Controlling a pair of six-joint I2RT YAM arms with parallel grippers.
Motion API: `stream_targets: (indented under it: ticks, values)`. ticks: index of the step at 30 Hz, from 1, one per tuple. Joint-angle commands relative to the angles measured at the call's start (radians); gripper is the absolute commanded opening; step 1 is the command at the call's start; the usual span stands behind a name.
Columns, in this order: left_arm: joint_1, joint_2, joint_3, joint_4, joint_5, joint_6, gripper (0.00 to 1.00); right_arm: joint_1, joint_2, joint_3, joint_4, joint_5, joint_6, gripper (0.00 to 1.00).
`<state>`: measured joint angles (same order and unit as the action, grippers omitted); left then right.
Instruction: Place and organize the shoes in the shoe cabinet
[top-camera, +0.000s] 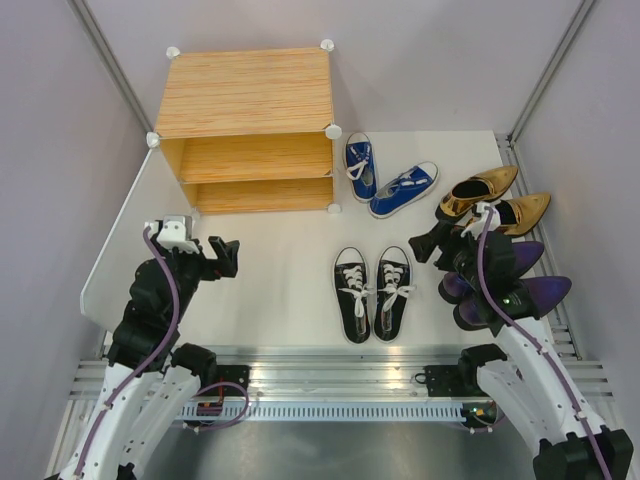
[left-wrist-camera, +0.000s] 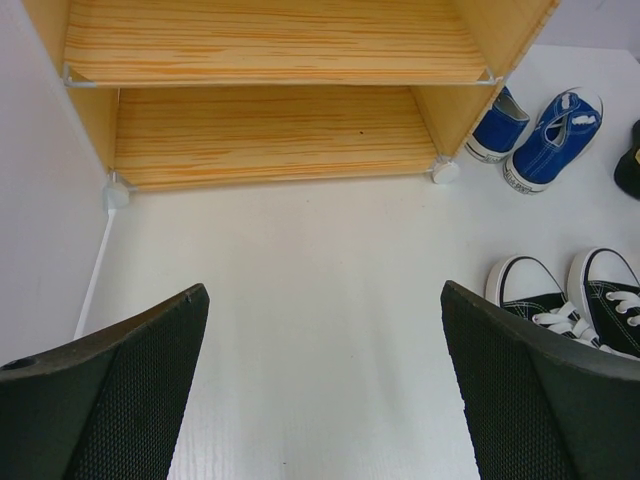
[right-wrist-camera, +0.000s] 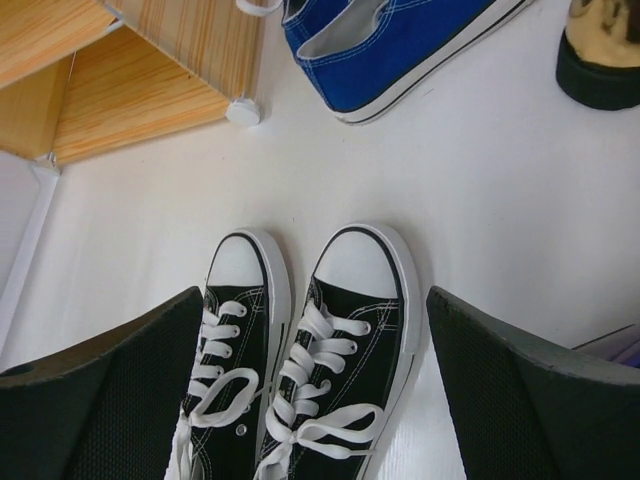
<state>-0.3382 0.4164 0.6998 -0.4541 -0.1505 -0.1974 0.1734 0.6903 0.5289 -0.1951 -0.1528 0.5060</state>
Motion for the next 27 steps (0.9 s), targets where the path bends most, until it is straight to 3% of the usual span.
stream_targets:
  ticks: [1,6,11,17,22,26,27]
  values:
    - [-0.004,0.005,0.003,0.035,0.026,-0.028,1.00,0.047,0.035,-0.001,0.011,0.005,-0.015,0.95]
    - [-0.002,0.005,0.001,0.035,0.032,-0.030,1.00,0.170,0.126,0.042,0.013,0.073,0.000,0.80]
    - [-0.004,0.005,0.003,0.035,0.039,-0.028,1.00,0.445,0.205,0.063,0.016,0.254,0.046,0.77]
    - [-0.004,0.005,0.003,0.035,0.046,-0.028,1.00,0.682,0.346,0.051,0.051,0.398,0.130,0.71]
    - [-0.004,0.005,0.003,0.035,0.054,-0.028,1.00,0.825,0.503,0.074,0.077,0.482,0.173,0.68]
    - [-0.004,0.004,0.001,0.035,0.057,-0.028,0.99,0.859,0.616,0.106,0.095,0.505,0.200,0.63]
    - [-0.002,0.005,0.001,0.035,0.058,-0.028,1.00,0.861,0.636,0.112,0.097,0.512,0.204,0.56]
